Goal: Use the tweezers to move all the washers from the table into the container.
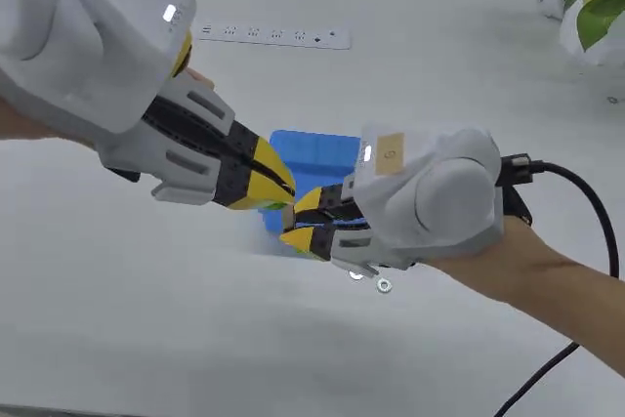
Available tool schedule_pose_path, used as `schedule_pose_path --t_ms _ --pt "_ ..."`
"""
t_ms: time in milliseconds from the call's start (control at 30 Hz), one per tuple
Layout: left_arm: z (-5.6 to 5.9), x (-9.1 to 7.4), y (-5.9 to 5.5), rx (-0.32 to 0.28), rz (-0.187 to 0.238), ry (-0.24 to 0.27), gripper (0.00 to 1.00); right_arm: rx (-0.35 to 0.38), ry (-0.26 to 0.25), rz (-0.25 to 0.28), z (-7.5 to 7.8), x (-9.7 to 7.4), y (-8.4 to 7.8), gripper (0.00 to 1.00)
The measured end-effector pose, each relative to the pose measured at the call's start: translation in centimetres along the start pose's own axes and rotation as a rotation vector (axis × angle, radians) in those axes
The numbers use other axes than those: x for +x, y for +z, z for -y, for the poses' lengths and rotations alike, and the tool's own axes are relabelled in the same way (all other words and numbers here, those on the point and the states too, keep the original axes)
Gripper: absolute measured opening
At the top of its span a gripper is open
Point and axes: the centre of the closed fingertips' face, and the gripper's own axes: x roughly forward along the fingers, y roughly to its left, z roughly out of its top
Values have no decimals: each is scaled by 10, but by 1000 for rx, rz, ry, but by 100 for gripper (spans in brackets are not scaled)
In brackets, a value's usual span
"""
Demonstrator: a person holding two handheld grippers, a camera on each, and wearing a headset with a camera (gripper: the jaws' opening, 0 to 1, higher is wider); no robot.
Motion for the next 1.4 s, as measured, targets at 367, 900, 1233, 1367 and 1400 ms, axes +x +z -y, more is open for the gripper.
schedule_pose_path --t_ms 367,900,1233,1367,1400 --pt "-22 1 19 56 6 0 5 -24 -46 2 29 -15 4 10" --pt "-63 26 17 75 29 3 5 -10 -90 -37 71 -17 -23 10" --pt "-84 41 -5 45 19 4 5 29 -65 -55 85 6 -41 10" --pt "-89 44 -17 14 22 2 5 38 -44 -64 85 16 -47 10" --pt "-90 45 -21 8 21 1 5 44 -38 -65 84 19 -49 10"
